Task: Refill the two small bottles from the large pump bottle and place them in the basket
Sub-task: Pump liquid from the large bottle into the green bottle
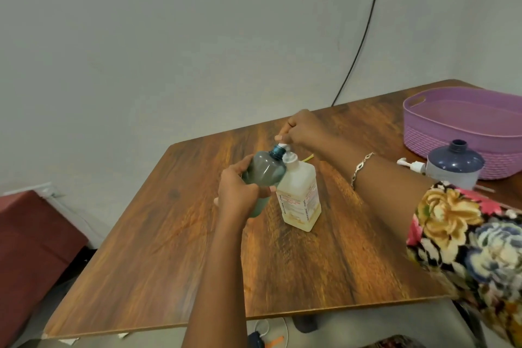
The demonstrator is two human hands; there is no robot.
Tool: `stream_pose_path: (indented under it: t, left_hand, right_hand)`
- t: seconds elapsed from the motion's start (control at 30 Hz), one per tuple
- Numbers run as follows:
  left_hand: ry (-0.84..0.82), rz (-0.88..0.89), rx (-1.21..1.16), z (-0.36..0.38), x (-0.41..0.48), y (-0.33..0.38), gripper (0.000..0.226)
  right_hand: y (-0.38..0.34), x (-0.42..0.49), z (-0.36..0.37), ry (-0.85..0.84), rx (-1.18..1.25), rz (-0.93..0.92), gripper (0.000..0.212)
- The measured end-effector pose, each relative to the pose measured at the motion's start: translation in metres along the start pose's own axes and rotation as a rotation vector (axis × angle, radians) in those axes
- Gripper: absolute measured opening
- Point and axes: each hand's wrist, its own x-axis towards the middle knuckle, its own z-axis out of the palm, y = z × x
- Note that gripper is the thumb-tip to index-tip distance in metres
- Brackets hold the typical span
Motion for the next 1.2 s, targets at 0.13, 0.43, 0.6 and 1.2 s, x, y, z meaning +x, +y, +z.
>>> stream_pose_path:
  t: [0.13, 0.43, 0.6, 1.2]
  left_hand:
    - [-0.02, -0.02, 0.008, 0.005, -0.002, -0.006, 0.08]
    - [0.002, -0.017, -0.046, 0.001, 0.001, 0.0, 0.081]
    - [-0.018, -0.039, -0.024, 0.007, -0.003, -0.01, 0.084]
    - [-0.005, -0.018, 0.004, 0.004, -0.002, -0.003, 0.083]
  right_hand:
    - [0.013, 0.0, 0.005, -0.012, -0.02, 0.015, 0.006]
    - [0.002, -0.003, -0.002, -0.001, 0.042, 0.008, 0.005]
    - [0.018, -0.002, 0.004, -0.015, 0.031, -0.001, 0.007]
    - [0.011, 0.0, -0.002, -0.025, 0.005, -0.049, 0.007]
